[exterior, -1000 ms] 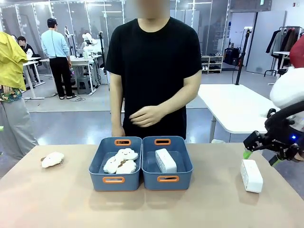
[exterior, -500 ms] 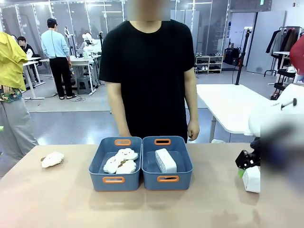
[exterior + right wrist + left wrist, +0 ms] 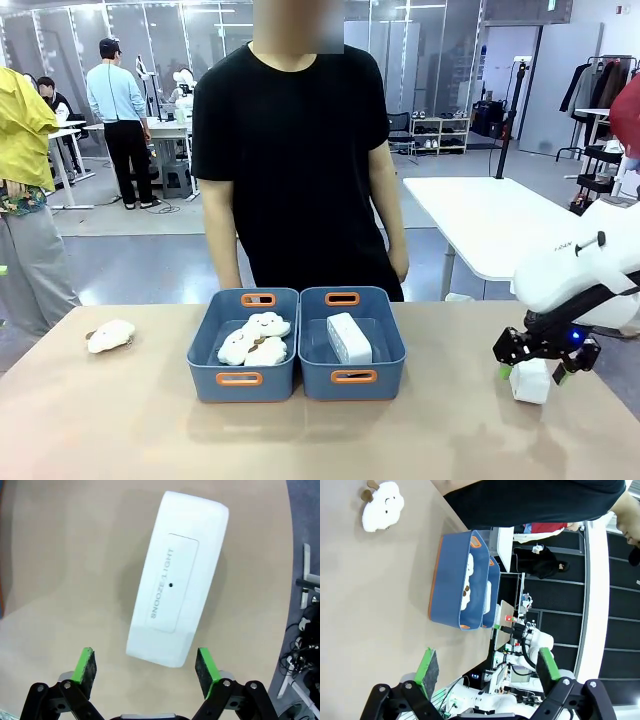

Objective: Sort the digital clocks into the basket.
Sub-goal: Pick up the Digital clock from the table and place it into the empty Plastic storage basket.

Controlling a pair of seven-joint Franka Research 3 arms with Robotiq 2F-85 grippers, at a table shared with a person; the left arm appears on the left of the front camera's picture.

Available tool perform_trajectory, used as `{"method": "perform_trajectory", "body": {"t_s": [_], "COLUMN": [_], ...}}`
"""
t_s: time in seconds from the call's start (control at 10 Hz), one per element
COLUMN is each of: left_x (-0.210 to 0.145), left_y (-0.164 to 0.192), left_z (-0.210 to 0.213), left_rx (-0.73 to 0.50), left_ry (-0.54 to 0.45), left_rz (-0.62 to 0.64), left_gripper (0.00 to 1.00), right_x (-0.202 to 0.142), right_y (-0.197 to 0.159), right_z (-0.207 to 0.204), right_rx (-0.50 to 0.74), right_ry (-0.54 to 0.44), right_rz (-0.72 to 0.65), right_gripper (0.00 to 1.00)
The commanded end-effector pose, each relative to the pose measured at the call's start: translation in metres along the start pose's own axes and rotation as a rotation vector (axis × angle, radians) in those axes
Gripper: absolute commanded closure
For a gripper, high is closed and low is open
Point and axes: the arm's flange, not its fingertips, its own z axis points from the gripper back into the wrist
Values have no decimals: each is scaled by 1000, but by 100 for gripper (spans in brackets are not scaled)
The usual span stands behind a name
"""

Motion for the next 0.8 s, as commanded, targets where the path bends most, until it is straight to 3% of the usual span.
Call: {"method": "perform_trajectory", "body": {"t_s": [0.0, 0.2, 0.4, 0.5, 0.6, 0.7], "left_x": [0, 0, 0, 0, 0, 0], "left_y": [-5, -5, -5, -5, -5, -5], "left_z": [3, 3, 3, 3, 3, 3], "left_rx": [9, 9, 9, 9, 9, 9], "left_ry": [13, 13, 13, 13, 13, 13], "left_rz": [9, 9, 9, 9, 9, 9], "left_gripper": [0, 0, 0, 0, 0, 0], "right_x": [2, 19, 33, 35, 37, 38], "right_y": [-4, -9, -5, -6, -5, -5], "right_z": [-8, -13, -16, -19, -21, -22], "right_rx": [-62, 13, -6, -13, -11, -27], "right_ry": [-22, -4, -43, -38, -40, -11], "right_rz": [-20, -70, -106, -113, -128, -135], "right_gripper": [0, 0, 0, 9, 45, 69]}}
